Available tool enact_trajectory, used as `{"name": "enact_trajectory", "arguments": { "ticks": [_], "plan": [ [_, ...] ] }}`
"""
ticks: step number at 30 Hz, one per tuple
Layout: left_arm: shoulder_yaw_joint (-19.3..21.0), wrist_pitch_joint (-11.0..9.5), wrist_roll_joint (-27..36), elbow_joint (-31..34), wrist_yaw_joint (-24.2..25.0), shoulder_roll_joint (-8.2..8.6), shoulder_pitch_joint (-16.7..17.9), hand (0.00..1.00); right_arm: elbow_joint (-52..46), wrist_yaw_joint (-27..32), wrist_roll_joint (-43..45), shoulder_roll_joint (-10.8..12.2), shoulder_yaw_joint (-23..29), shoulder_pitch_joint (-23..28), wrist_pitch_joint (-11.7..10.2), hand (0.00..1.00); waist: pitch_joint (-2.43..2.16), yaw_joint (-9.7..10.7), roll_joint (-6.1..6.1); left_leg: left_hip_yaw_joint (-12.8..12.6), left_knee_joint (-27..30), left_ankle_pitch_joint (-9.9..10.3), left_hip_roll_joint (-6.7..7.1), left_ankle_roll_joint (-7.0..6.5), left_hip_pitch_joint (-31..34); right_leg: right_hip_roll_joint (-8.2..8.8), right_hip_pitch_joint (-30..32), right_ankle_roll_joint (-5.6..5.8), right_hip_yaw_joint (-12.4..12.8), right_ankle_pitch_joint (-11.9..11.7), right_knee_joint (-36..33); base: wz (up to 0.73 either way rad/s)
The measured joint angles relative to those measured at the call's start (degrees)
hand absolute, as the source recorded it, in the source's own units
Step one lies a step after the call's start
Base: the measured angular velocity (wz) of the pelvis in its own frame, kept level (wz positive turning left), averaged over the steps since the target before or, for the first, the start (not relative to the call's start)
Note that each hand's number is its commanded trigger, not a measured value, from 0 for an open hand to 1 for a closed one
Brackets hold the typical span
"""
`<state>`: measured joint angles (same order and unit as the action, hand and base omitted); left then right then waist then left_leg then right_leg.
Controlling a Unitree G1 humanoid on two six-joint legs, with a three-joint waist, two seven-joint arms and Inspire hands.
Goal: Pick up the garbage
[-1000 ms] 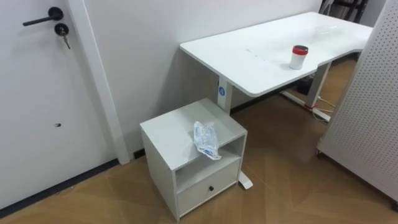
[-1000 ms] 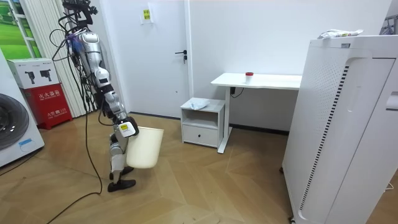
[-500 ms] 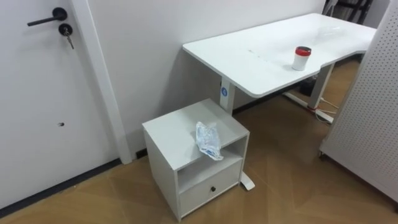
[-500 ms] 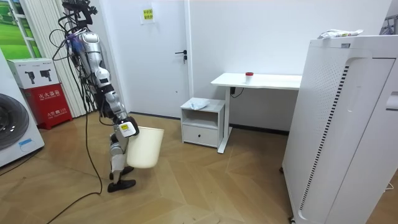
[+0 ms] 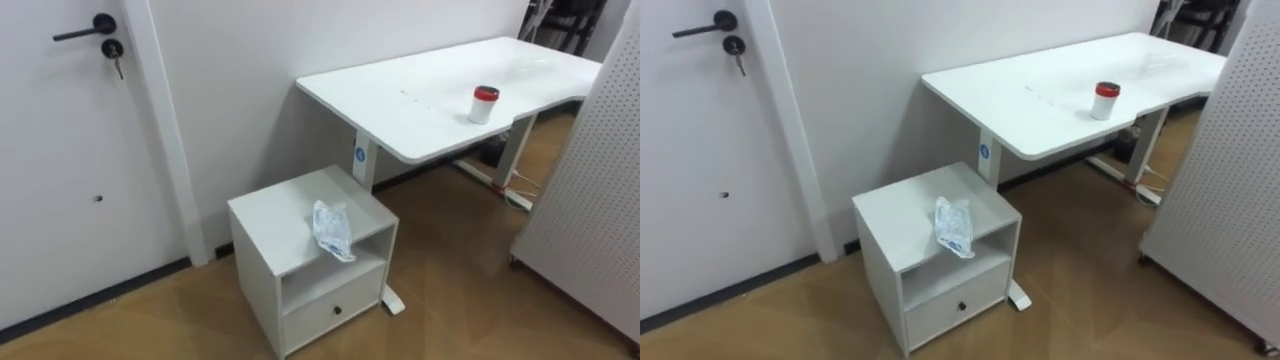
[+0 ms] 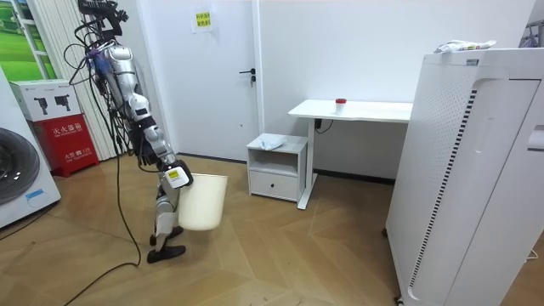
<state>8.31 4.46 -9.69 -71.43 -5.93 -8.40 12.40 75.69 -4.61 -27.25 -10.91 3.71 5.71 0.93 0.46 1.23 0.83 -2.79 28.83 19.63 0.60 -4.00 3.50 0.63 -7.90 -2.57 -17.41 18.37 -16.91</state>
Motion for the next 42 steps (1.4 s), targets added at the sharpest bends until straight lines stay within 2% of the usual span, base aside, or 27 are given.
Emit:
{"name": "enact_trajectory", "arguments": {
  "ticks": [1,2,3,4,5,7,9,10,11,13,14,16,17,18,20,22,25,28,30,31,34,36,38,39,40,41,42],
  "plan": [
    [0.01,0.11,-0.01,0.0,0.0,-0.01,0.14,0.0,-0.01,0.04,-0.07,0.0,0.02,0.05,-0.11,1.0,-0.05,0.09,-0.07,-0.44,0.28,-0.16,-0.03,0.22,0.28,0.05,-0.02,-0.16,0.02,0.11,-0.04,0.1],
    [0.14,0.28,-0.09,0.01,-0.01,-0.12,0.43,0.0,0.06,0.04,-0.11,0.03,0.02,0.09,-0.18,1.0,-0.03,0.39,0.1,-2.12,2.48,-0.89,-0.22,1.4,1.43,0.35,0.03,-0.21,0.16,0.4,-0.06,0.22],
    [0.27,0.25,-0.07,0.08,-0.05,-0.2,0.52,0.0,0.1,0.13,-0.35,0.05,0.11,0.05,-0.22,1.0,0.27,0.52,0.71,-3.79,8.87,-3.11,-0.39,4.09,5.21,1.07,-0.2,-0.22,0.8,0.75,-0.17,0.16],
    [0.19,0.17,0.03,0.11,-0.1,-0.17,0.86,0.0,0.17,0.3,-0.69,-0.02,0.0,0.14,-0.21,1.0,0.25,0.1,0.86,-4.37,10.93,-3.22,-0.4,4.41,6.67,1.47,-0.37,-0.23,1.73,1.03,-0.29,0.06],
    [-0.35,0.16,0.04,0.39,-0.08,-0.17,1.12,0.0,0.11,0.37,-1.78,-0.21,-0.08,0.21,-0.25,1.0,0.23,0.14,0.95,-4.78,8.4,-3.0,-0.74,3.94,9.32,1.63,-0.6,-0.28,2.94,1.54,-0.26,0.0],
    [-0.41,0.23,0.02,0.43,-0.09,-0.28,1.46,0.0,0.19,0.48,-1.94,-0.34,-0.04,0.71,-0.17,1.0,0.16,-0.25,1.21,-4.95,0.22,-5.39,-1.19,4.75,13.6,1.72,-0.86,0.01,4.24,2.73,-0.56,0.03],
    [-0.11,0.14,-0.05,0.5,0.03,-0.2,3.07,0.0,-0.07,0.77,-1.21,-0.35,-0.01,1.55,-0.04,1.0,0.13,-1.84,1.26,-4.96,-7.9,-14.61,-1.67,4.22,15.28,2.95,-2.49,1.54,6.71,4.73,-1.32,-0.41],
    [-0.07,0.01,-0.03,0.55,0.05,-0.18,3.36,0.0,-0.48,0.76,-1.16,-0.36,-0.04,1.77,-0.03,1.0,0.09,-2.01,1.3,-5.29,-8.24,-16.53,-1.67,3.84,15.13,3.33,-2.85,1.9,6.97,5.09,-1.28,-0.49],
    [-0.08,-0.15,-0.01,0.56,0.05,-0.22,3.38,0.0,-1.67,0.75,-1.05,-0.36,-0.09,2.19,0.03,1.0,-0.1,-1.88,1.66,-6.13,-7.28,-18.22,-1.45,2.08,14.97,3.84,-3.2,2.8,7.1,5.65,-0.79,-0.41],
    [0.03,-1.3,0.0,0.58,0.05,-0.28,3.18,0.0,-2.66,0.64,0.27,-0.14,-0.04,2.16,0.29,1.0,-0.32,-1.78,2.15,-6.77,-3.69,-16.81,-0.89,1.17,15.66,4.68,-3.38,3.84,7.14,5.93,-0.6,-0.38],
    [0.37,-2.21,0.03,0.6,0.14,-0.28,2.18,0.0,-3.18,0.54,1.19,-0.1,-0.04,1.85,0.16,1.0,0.04,-1.71,2.21,-6.65,-1.03,-15.19,-1.14,0.87,15.94,5.21,-4.23,4.67,7.37,5.27,-0.1,-0.36],
    [0.37,-3.25,0.15,0.45,0.21,-0.65,1.03,0.0,-3.22,0.31,2.54,-0.11,-0.32,1.64,-0.18,1.0,0.51,-1.77,2.24,-6.81,5.32,-12.6,-1.47,0.35,17.28,5.48,-6.37,4.65,9.31,5.11,1.2,-0.32],
    [0.14,-3.81,0.78,0.65,0.24,-0.72,0.6,0.0,-3.35,0.47,2.53,-0.22,-1.04,1.23,-0.17,1.0,0.5,-1.83,2.14,-7.97,8.22,-10.69,-1.91,0.31,17.81,5.8,-7.25,4.69,10.58,5.13,0.98,-0.27],
    [-0.08,-4.11,1.52,0.66,0.26,-0.73,-0.2,0.0,-3.4,0.8,2.53,-0.3,-1.87,1.24,-0.06,1.0,-0.14,-1.84,1.87,-8.0,8.68,-8.28,-1.92,0.45,17.35,6.12,-7.0,5.39,10.8,5.54,0.01,-0.26],
    [-0.23,-4.43,1.61,0.61,0.13,-0.86,-2.65,0.0,-4.63,0.83,2.8,-0.28,-2.43,1.18,0.15,1.0,-0.1,-1.79,1.82,-7.92,8.62,-5.04,-1.56,0.91,17.24,6.71,-5.23,6.54,10.04,7.05,-3.56,-0.02],
    [-0.66,-4.59,1.55,0.55,0.01,-0.87,-5.1,0.0,-5.17,0.83,3.46,-0.31,-2.55,0.64,0.24,1.0,-0.34,-2.14,2.32,-8.21,8.37,-4.18,-0.79,0.14,17.54,8.42,-2.73,6.69,9.72,7.38,-7.89,0.04],
    [-0.77,-4.81,2.33,0.64,-0.15,-1.3,-8.3,0.0,-5.76,0.8,5.09,-0.1,-2.62,-2.15,0.19,1.0,-0.15,-3.09,3.03,-9.82,8.07,-3.01,0.66,-1.39,17.56,11.24,3.0,7.75,9.42,6.22,-18.3,-0.02],
    [-2.03,-6.04,5.55,0.72,-1.07,-1.58,-9.83,0.0,-6.75,0.76,4.95,-0.04,-2.58,-3.88,-0.38,1.0,-0.07,-3.19,2.66,-10.04,5.96,-2.1,2.27,-2.74,15.36,13.93,8.04,6.91,8.67,-0.73,-29.42,0.05],
    [-3.07,-6.62,5.49,1.31,-1.41,-1.67,-9.54,0.0,-6.62,0.65,4.88,0.03,-2.65,-4.19,-0.89,1.0,0.35,-3.69,1.33,-9.88,2.92,-1.45,2.17,-3.26,11.49,14.29,11.01,6.03,9.27,-9.15,-35.51,-0.14],
    [-3.07,-6.75,5.5,1.57,-1.51,-1.69,-9.2,0.0,-6.68,0.54,4.85,0.08,-2.73,-4.39,-0.95,1.0,0.41,-3.9,1.14,-9.75,2.02,-1.41,2.1,-3.33,10.67,14.18,12.25,6.01,9.1,-9.25,-36.79,-0.27],
    [-4.66,-7.37,5.59,1.98,-2.6,-1.82,-8.54,0.0,-7.81,0.33,3.58,-0.08,-3.54,-4.4,-1.67,1.0,0.48,-4.38,0.21,-9.48,-1.73,-1.49,1.68,-3.41,7.26,12.58,19.66,5.88,7.76,-3.42,-38.03,-0.08],
    [-5.28,-8.22,5.61,2.97,-2.89,-1.8,-7.09,0.0,-7.69,0.34,2.24,-0.14,-3.7,-2.96,-2.55,1.0,0.37,-3.54,-0.91,-8.38,-4.84,-1.59,1.06,-3.21,3.87,9.83,21.79,5.59,6.5,-1.37,-27.66,0.15],
    [-5.42,-8.88,5.63,2.89,-3.58,-1.85,-6.28,0.0,-8.34,0.45,0.97,-0.08,-3.87,-1.79,-3.39,1.0,0.15,-3.02,-0.87,-7.82,-7.72,-1.91,1.06,-2.71,1.36,8.51,21.61,5.44,6.61,-1.95,-16.48,0.19],
    [-5.65,-9.02,5.63,2.75,-3.7,-1.99,-5.88,0.0,-8.45,0.55,0.72,-0.06,-3.87,-1.28,-3.87,1.0,-0.04,-2.94,-0.48,-7.48,-8.58,-1.89,1.06,-2.48,-0.08,7.32,21.18,5.59,7.51,-4.72,-9.13,0.21],
    [-5.88,-9.02,5.66,2.68,-3.74,-1.99,-5.57,0.0,-8.4,0.67,0.58,-0.07,-3.98,-0.99,-4.13,1.0,-0.14,-2.77,-0.57,-6.72,-8.88,-1.79,0.97,-2.29,-0.69,6.63,20.75,5.47,8.12,-7.76,-7.47,0.36],
    [-6.4,-9.11,5.66,2.95,-3.75,-1.74,-5.16,0.0,-8.33,0.8,0.44,-0.1,-4.11,0.27,-4.74,1.0,-0.88,-2.29,-0.69,-5.54,-9.61,-2.05,0.43,-1.52,-1.8,5.38,19.08,5.29,8.58,-8.94,-5.03,0.3],
    [-6.22,-9.42,5.68,3.24,-3.75,-1.77,-5.04,0.0,-7.93,0.65,0.47,-0.07,-4.29,0.32,-4.68,1.0,-0.78,-2.68,-0.74,-5.05,-10.75,-2.49,-0.06,-0.82,-3.18,4.16,16.81,4.99,8.68,-9.32,-2.97,0.18]
  ]
}}
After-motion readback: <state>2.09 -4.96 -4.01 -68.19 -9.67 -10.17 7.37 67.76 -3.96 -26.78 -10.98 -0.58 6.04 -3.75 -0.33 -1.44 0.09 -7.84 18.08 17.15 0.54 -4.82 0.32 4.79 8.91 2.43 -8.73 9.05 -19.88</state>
